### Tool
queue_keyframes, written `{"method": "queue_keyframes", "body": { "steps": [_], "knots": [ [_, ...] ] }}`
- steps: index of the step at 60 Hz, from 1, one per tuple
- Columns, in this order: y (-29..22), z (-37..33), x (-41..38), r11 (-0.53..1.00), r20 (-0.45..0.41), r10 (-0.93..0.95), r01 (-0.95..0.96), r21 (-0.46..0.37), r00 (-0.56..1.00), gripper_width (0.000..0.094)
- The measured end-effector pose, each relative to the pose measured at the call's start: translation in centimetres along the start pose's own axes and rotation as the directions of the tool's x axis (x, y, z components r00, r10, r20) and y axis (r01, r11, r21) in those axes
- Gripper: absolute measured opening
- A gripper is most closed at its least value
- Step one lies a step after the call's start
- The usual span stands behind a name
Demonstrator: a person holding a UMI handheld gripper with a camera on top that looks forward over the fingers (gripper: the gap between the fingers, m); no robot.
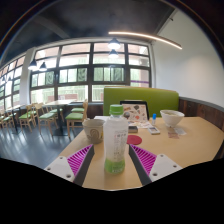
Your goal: Pour water
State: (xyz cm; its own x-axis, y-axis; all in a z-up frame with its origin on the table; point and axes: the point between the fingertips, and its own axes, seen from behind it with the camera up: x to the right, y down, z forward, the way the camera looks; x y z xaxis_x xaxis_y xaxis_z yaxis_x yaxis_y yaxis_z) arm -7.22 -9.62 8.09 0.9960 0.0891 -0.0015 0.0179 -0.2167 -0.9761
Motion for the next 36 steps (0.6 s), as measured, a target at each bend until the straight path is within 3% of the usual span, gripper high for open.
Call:
{"method": "queue_keyframes", "body": {
  "steps": [9,10,13,18,24,36],
  "knots": [
    [-0.3,4.6,0.5,1.000,-0.039,0.001,-0.001,-0.021,0.999,0.0778],
    [-0.1,5.1,0.5,1.000,-0.038,0.002,-0.003,-0.030,0.999,0.0745],
    [0.8,6.3,0.9,0.998,-0.045,0.002,-0.005,-0.069,0.999,0.0392],
    [0.4,7.0,1.2,0.998,-0.051,0.027,-0.029,-0.051,0.998,0.0355],
    [0.1,7.6,0.6,1.000,0.006,-0.003,0.003,-0.030,1.000,0.0270],
    [-0.6,8.9,3.2,0.993,-0.013,-0.115,0.114,-0.024,0.993,0.0271]
  ]
}}
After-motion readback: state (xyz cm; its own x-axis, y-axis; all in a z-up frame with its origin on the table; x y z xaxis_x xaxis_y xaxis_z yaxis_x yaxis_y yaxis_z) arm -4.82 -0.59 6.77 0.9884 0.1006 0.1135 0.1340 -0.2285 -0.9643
